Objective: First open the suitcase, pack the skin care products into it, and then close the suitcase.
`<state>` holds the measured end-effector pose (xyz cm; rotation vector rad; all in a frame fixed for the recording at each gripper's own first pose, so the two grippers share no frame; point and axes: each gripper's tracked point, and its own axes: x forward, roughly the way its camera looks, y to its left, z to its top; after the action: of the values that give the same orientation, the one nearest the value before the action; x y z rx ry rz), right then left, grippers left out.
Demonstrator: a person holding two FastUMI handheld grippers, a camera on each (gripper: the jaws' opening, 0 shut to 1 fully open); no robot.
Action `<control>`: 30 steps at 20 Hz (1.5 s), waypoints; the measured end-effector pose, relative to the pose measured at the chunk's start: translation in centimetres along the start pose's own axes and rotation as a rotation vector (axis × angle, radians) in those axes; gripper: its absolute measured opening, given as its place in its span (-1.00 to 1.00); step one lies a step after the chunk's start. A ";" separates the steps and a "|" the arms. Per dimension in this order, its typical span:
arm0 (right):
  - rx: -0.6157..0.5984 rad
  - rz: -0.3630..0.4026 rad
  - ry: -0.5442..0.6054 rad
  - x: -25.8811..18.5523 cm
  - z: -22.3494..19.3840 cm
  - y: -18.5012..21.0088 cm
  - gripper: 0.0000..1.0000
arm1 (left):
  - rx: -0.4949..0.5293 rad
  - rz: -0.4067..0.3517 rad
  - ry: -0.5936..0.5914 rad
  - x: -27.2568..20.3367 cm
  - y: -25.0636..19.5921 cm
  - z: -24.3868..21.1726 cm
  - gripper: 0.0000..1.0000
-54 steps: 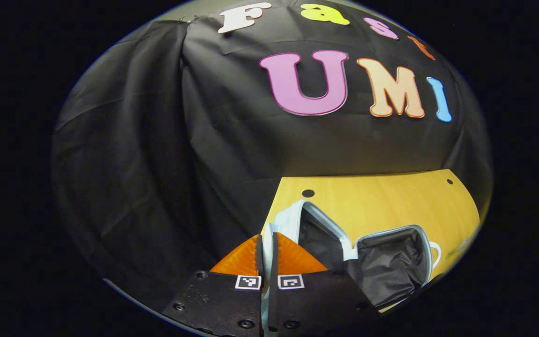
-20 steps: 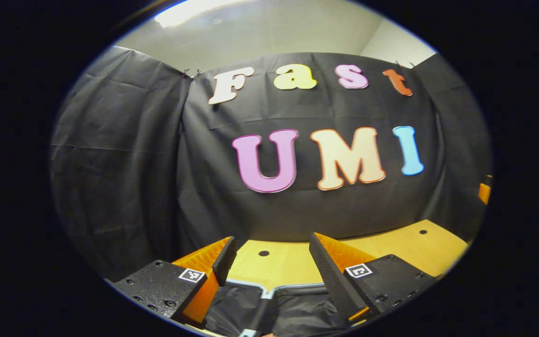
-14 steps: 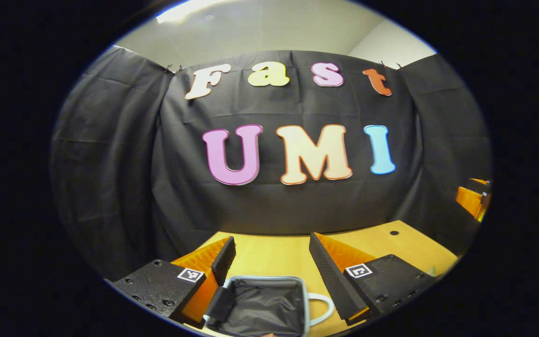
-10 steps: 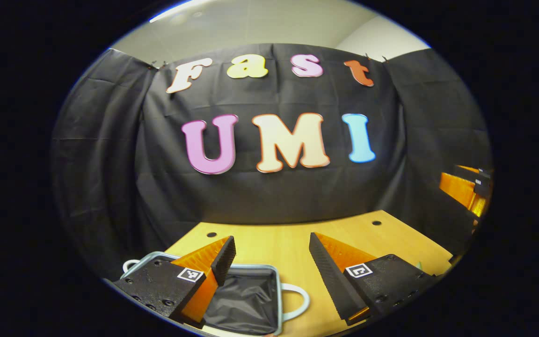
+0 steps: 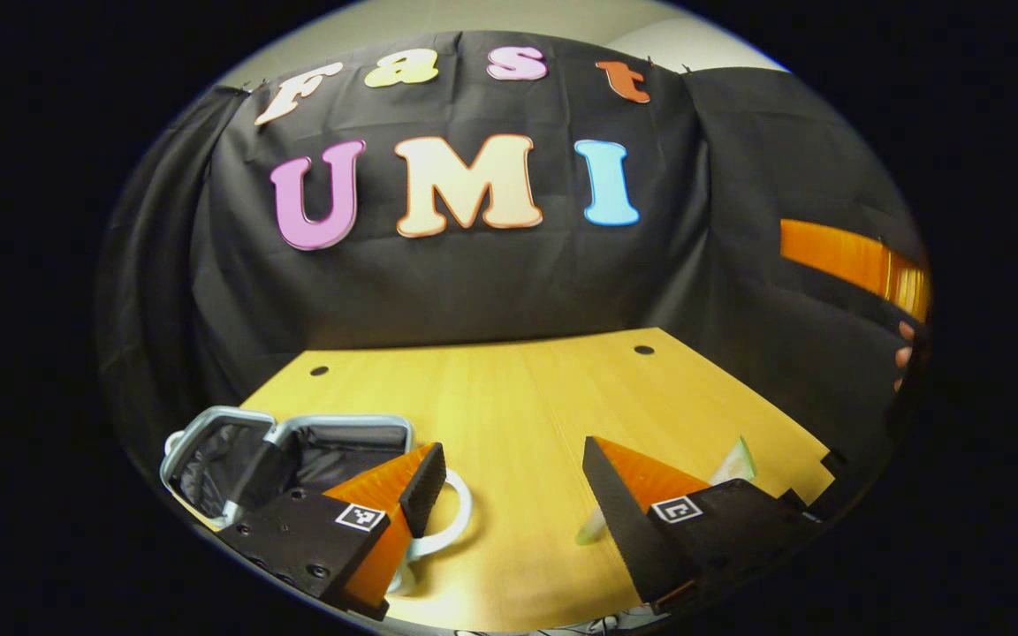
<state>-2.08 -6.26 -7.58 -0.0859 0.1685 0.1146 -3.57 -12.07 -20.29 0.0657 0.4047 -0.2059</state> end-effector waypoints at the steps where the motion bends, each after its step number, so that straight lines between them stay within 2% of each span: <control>1: -0.010 -0.001 0.003 -0.1 -0.1 -0.3 0.98 | -0.006 -0.017 0.015 0.5 -0.8 -0.8 0.83; 4: -0.037 -0.011 0.023 -0.4 -1.0 -1.2 0.97 | -0.031 -0.067 0.055 1.2 -3.1 -3.6 0.75; 7: -0.055 -0.021 0.046 -0.7 -1.7 -2.1 0.97 | -0.059 -0.114 0.098 2.2 -5.5 -6.2 0.53; 12: -0.114 -0.020 0.061 -1.4 -2.9 -3.2 1.00 | -0.063 -0.144 0.197 4.4 -7.6 -11.3 0.47; 14: -0.123 -0.015 0.079 -1.8 -3.7 -3.5 1.00 | -0.072 -0.133 0.219 5.3 -7.7 -12.4 0.29; 15: -0.119 -0.013 0.092 -1.8 -4.1 -3.5 0.97 | -0.079 -0.122 0.225 5.8 -7.5 -12.9 0.01; 16: -0.113 -0.010 0.103 -1.9 -4.5 -3.4 0.98 | -0.086 -0.116 0.228 6.3 -7.4 -13.1 -0.19; 17: -0.107 -0.005 0.112 -2.0 -4.8 -3.1 0.97 | -0.091 -0.110 0.236 6.6 -7.2 -13.3 -0.47; 18: -0.100 0.002 0.120 -2.2 -5.3 -2.7 1.00 | -0.094 -0.113 0.240 7.0 -7.1 -13.5 -0.57; 21: -0.068 0.022 0.128 -2.7 -6.5 -1.4 0.97 | -0.109 -0.110 0.242 7.0 -6.6 -13.1 -0.72; 25: -0.030 0.057 0.176 -2.9 -11.0 1.1 0.97 | -0.131 -0.122 0.224 6.0 -6.2 -10.5 -0.96; 30: 0.016 0.062 0.296 -2.8 -18.3 3.0 0.98 | -0.100 -0.118 0.215 3.9 -5.0 -6.9 -0.96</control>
<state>-8.13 -5.35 -25.33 -0.0817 0.4677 0.1620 -3.77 -16.97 -28.29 -0.0346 0.6332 -0.2962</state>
